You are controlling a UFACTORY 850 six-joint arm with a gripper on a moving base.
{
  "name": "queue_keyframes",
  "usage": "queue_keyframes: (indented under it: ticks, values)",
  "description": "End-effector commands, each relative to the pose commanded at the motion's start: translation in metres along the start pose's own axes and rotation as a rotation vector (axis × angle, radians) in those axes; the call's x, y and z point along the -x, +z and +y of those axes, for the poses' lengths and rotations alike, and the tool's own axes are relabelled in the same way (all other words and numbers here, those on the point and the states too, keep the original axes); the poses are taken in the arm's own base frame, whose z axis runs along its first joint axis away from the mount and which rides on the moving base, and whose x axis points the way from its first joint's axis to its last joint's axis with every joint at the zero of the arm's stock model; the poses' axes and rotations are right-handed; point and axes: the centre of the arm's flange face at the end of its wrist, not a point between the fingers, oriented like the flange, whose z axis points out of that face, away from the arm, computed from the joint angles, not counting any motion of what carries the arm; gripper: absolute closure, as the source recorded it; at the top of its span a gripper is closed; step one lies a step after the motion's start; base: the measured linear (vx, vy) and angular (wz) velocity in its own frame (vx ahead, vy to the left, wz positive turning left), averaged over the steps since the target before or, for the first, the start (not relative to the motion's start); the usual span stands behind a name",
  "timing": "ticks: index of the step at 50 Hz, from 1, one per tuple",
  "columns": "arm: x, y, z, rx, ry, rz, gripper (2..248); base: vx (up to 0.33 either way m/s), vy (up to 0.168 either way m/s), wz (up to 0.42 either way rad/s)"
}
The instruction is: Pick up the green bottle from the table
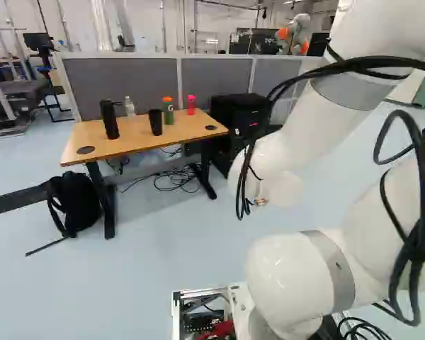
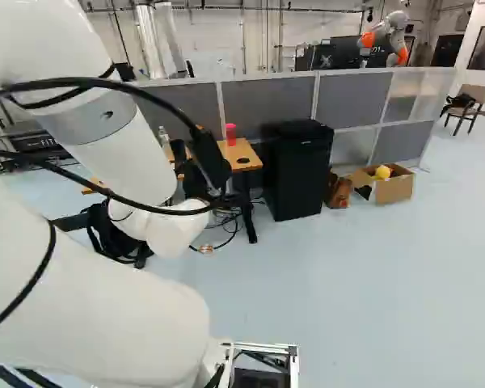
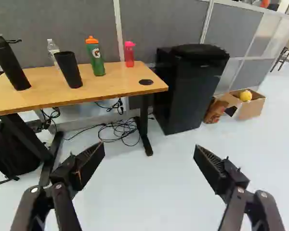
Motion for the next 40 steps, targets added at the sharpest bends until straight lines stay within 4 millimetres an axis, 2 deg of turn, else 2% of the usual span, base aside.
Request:
queue_keyframes:
  ticks: [13, 40]
  values:
    - [0.0, 0.0, 0.0, 0.0, 0.0, 0.0, 3, 0.142, -0.008, -0.019]
    - [0.0, 0.0, 0.0, 0.0, 0.0, 0.0, 3, 0.279, 0.002, -0.007]
